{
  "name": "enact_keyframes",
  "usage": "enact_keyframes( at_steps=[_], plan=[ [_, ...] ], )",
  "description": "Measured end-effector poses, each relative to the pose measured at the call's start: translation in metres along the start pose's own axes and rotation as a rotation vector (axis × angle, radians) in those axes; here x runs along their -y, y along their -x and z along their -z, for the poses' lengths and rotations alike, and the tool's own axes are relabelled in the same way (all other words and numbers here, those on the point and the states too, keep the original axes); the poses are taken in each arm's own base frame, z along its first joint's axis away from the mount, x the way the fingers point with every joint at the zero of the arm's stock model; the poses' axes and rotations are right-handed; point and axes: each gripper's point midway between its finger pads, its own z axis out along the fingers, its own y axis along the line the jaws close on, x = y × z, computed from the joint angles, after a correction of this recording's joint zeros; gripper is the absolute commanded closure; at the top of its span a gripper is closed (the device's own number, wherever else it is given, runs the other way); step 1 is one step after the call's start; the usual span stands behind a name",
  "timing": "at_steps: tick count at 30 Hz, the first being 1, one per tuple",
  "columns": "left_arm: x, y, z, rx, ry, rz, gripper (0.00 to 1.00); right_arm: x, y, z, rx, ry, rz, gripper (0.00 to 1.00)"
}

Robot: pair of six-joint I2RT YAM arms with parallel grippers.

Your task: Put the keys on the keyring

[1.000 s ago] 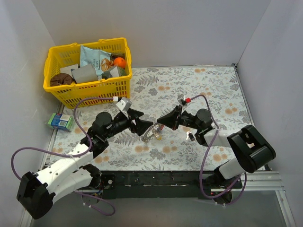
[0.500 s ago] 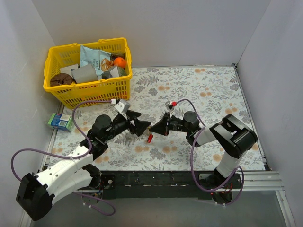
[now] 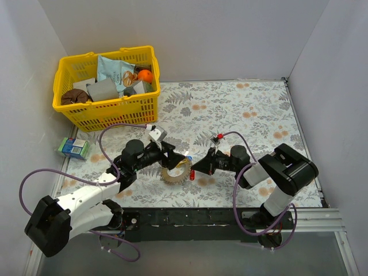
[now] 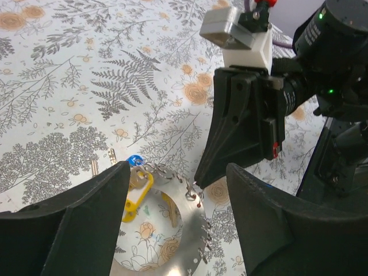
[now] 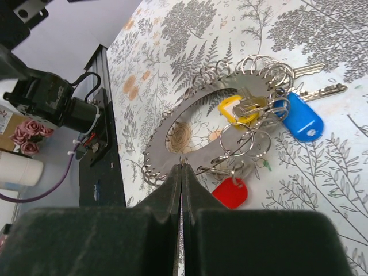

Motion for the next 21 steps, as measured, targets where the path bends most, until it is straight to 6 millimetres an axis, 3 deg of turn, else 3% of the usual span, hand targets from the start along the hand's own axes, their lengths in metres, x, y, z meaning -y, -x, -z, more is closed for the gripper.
enact_keyframes(
  at_steps=[12,21],
  plan=[
    [0.012,-0.068,0.004,-0.138,-0.174,-0.068,0.37,0.003,0.006,0.002,0.010,-0.006,-0.056,0.99],
    [0.016,-0.082,-0.003,-0.156,-0.260,-0.129,0.44,-0.005,0.015,-0.002,0.015,0.033,-0.029,0.99]
  ],
)
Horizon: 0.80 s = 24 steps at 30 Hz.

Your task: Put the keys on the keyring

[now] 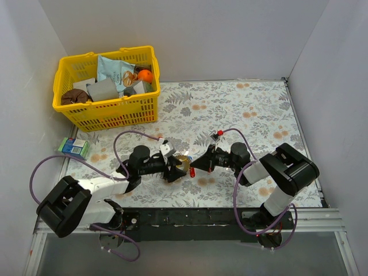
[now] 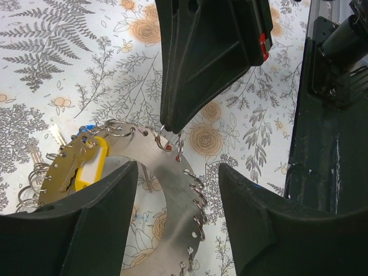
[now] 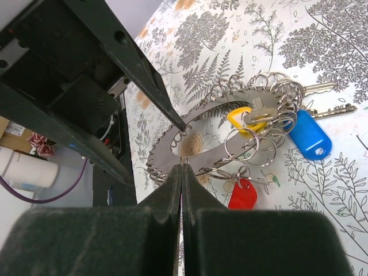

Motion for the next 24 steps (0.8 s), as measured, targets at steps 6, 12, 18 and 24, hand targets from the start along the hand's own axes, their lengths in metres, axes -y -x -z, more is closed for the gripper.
enact_keyframes(
  at_steps=[6,12,18,24],
  plan=[
    [-0.001,-0.013,-0.007,-0.032,-0.032,-0.009,0.46,-0.007,0.007,0.000,0.013,0.020,0.033,0.99],
    [-0.002,0.003,-0.010,0.030,-0.037,-0.054,0.46,-0.008,0.008,0.000,0.013,0.027,0.045,0.99],
    [-0.004,0.018,-0.008,0.100,-0.039,-0.049,0.53,-0.010,0.008,0.001,0.013,0.032,0.051,0.99],
    [-0.012,0.010,-0.008,0.088,-0.053,0.005,0.59,-0.011,0.007,0.001,0.009,0.037,0.052,0.99]
  ],
)
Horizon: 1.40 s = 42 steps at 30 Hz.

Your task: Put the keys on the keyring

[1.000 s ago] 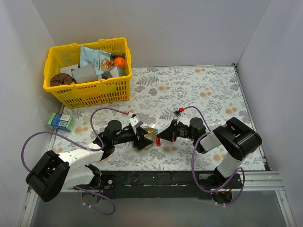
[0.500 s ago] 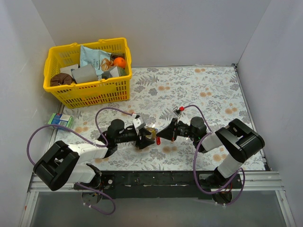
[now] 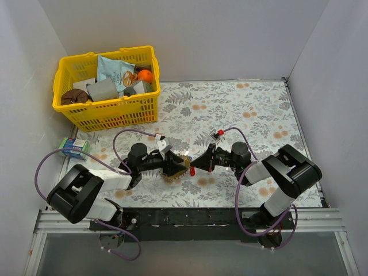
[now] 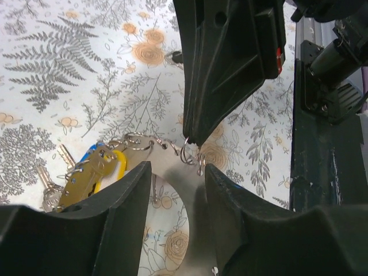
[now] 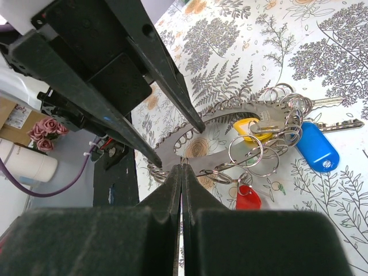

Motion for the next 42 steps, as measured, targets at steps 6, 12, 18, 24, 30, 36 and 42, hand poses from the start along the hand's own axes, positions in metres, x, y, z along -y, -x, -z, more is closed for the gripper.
enact_keyframes(
  at_steps=[6,12,18,24,30,36,42],
  plan=[
    [0.003,-0.014,-0.002,-0.039,-0.052,0.046,0.61,0.000,0.000,0.000,-0.001,0.002,0.001,0.99],
    [0.009,-0.011,-0.006,-0.034,-0.103,0.055,0.64,-0.001,0.000,0.000,0.000,0.003,0.007,0.99],
    [0.010,-0.007,-0.012,-0.030,-0.141,0.053,0.77,-0.002,0.001,0.000,0.000,0.009,0.017,0.99],
    [0.008,-0.010,-0.018,-0.057,-0.183,0.066,0.98,-0.002,0.000,0.000,-0.005,0.013,0.023,0.99],
    [0.006,-0.011,-0.019,-0.072,-0.204,0.062,1.00,-0.002,0.000,0.001,-0.008,0.014,0.027,0.99],
    [0.003,-0.011,-0.020,-0.101,-0.206,0.056,1.00,0.000,0.000,0.001,-0.008,0.008,0.026,0.96],
    [-0.009,-0.002,-0.026,-0.165,-0.179,0.023,1.00,0.002,0.011,-0.001,0.015,0.005,0.054,0.73]
  ],
)
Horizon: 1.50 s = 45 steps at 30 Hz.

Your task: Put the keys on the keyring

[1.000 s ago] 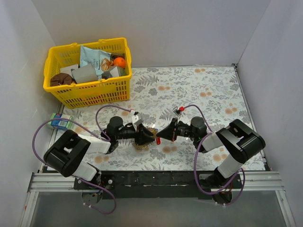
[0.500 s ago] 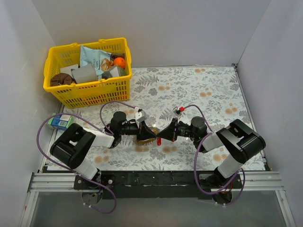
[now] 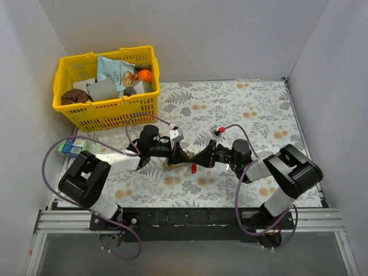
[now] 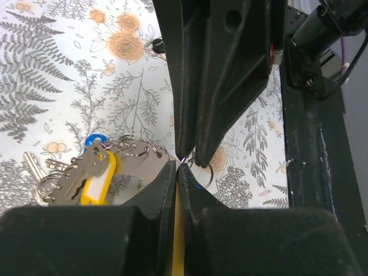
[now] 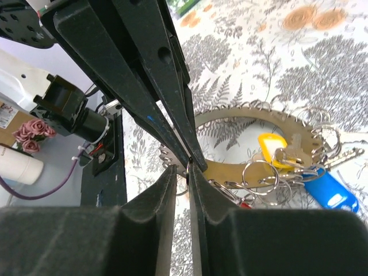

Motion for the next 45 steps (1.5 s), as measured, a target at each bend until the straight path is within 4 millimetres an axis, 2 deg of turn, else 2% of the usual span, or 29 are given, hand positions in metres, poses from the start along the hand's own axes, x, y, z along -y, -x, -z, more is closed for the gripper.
enact_keyframes(
  at_steps=[4,11,17,21,27,32,38,45],
  plan=[
    [-0.010,0.008,0.000,-0.049,0.031,-0.027,1.00,0.001,0.010,-0.003,0.021,0.001,0.032,0.64],
    [-0.016,0.019,0.006,-0.101,0.079,-0.077,1.00,-0.003,0.024,-0.004,0.055,0.003,0.079,0.59],
    [-0.024,0.012,0.013,-0.140,0.146,-0.067,1.00,-0.008,0.037,-0.006,0.067,0.006,0.112,0.57],
    [-0.028,0.011,0.016,-0.152,0.178,-0.065,1.00,-0.005,0.035,-0.006,0.043,-0.011,0.118,0.57],
    [-0.035,0.022,0.020,-0.176,0.213,-0.104,1.00,0.003,0.029,-0.007,0.000,-0.043,0.100,0.57],
    [-0.038,0.028,0.023,-0.194,0.227,-0.130,1.00,0.002,0.035,-0.013,-0.019,-0.037,0.072,0.57],
    [-0.037,0.024,0.026,-0.215,0.232,-0.123,1.00,0.004,0.038,-0.024,-0.050,-0.030,-0.053,0.57],
    [-0.037,0.022,0.026,-0.222,0.235,-0.120,1.00,0.011,0.026,-0.026,-0.104,-0.063,-0.194,0.60]
  ],
)
